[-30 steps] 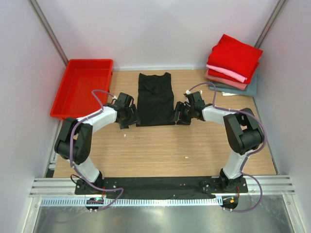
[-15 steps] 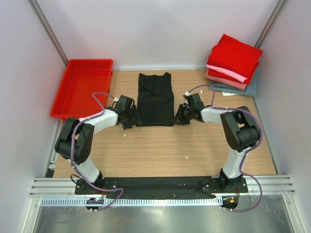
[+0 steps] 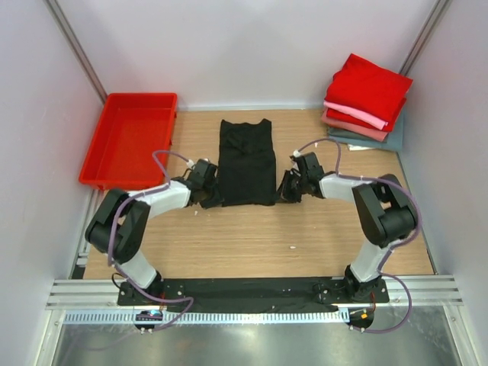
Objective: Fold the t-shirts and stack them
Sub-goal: Fold the tshirt
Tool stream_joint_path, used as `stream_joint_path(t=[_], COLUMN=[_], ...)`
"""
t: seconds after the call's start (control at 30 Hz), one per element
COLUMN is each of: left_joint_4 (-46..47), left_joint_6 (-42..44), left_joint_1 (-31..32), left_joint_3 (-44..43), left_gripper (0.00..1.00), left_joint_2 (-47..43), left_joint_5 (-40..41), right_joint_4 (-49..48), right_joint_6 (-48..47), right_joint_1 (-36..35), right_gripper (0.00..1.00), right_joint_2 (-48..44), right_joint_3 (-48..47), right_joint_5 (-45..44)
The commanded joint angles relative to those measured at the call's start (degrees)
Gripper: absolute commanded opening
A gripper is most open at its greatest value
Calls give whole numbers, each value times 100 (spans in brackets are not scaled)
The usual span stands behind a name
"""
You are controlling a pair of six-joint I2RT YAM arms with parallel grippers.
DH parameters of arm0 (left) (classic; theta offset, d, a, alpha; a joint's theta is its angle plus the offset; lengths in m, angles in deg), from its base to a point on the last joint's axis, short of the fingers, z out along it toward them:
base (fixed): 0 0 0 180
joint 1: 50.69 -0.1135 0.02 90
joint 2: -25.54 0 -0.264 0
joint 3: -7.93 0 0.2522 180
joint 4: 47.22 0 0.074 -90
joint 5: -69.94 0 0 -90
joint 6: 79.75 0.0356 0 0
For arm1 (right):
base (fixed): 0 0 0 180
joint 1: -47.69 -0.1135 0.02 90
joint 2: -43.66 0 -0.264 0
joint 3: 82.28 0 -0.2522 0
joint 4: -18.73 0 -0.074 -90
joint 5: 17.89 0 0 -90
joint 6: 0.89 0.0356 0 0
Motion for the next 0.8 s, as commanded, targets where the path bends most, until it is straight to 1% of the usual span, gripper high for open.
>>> stream_joint_path(t=[0.0, 0.03, 0.07, 0.1, 0.13, 0.17, 0.2, 0.27, 0.3, 0.37, 0.4, 0.43, 0.5, 0.57, 0.67, 0.7, 0.77], left_joint_4=[-762, -1050, -1192, -1333, -1613, -1755, -1904, -2379, -2676, -2950, -3047, -3257, -3521, -3619, -3707, -3786, -3883], left_joint_6=[-166, -306, -394, -499, -718, -842, -956, -1289, -1370, -1545, -1564, -1564, -1520, -1450, -1178, -986, -844], left_joint_1=[666, 852, 1045, 1404, 1581, 1905, 2065, 2459, 2566, 2716, 2725, 2725, 2725, 2717, 2656, 2620, 2559], left_joint_3=[211, 273, 308, 352, 422, 466, 501, 581, 607, 616, 616, 546, 336, 169, -271, -559, -859], left_gripper=[0, 0, 0, 0, 0, 0, 0, 0, 0, 0, 0, 0, 0, 2, 2, 2, 2], left_joint_2=[-746, -905, -1272, -1441, -1634, -1958, -2152, -2487, -2819, -3120, -3356, -3463, -3630, -3614, -3289, -3175, -2815], left_joint_5=[319, 468, 565, 696, 776, 838, 882, 1049, 1093, 1120, 1094, 1102, 1242, 1470, 1594, 1594, 1708], right_joint_4=[715, 1108, 1303, 1688, 1901, 2103, 2471, 2754, 2964, 3168, 3325, 3388, 3519, 3538, 3573, 3556, 3573], right_joint_6=[-206, -258, -259, -259, -224, -189, -145, 100, 188, 469, 523, 584, 655, 620, 392, 270, 155], right_joint_1=[-155, -199, -225, -278, -365, -418, -445, -533, -559, -629, -639, -639, -647, -647, -648, -647, -647], right_gripper=[1, 1, 1, 1, 1, 2, 1, 1, 1, 1, 1, 1, 2, 1, 1, 1, 1], right_joint_2=[-1188, -1722, -2032, -2287, -2533, -3040, -3263, -3990, -4247, -4652, -5011, -5153, -5374, -5331, -4928, -4665, -4400], right_joint_3=[371, 537, 617, 705, 854, 933, 1100, 1302, 1495, 1637, 1690, 1725, 1612, 1454, 1015, 796, 566], right_joint_5=[-161, -205, -267, -328, -372, -416, -513, -540, -514, -479, -478, -470, -539, -636, -996, -1101, -1338])
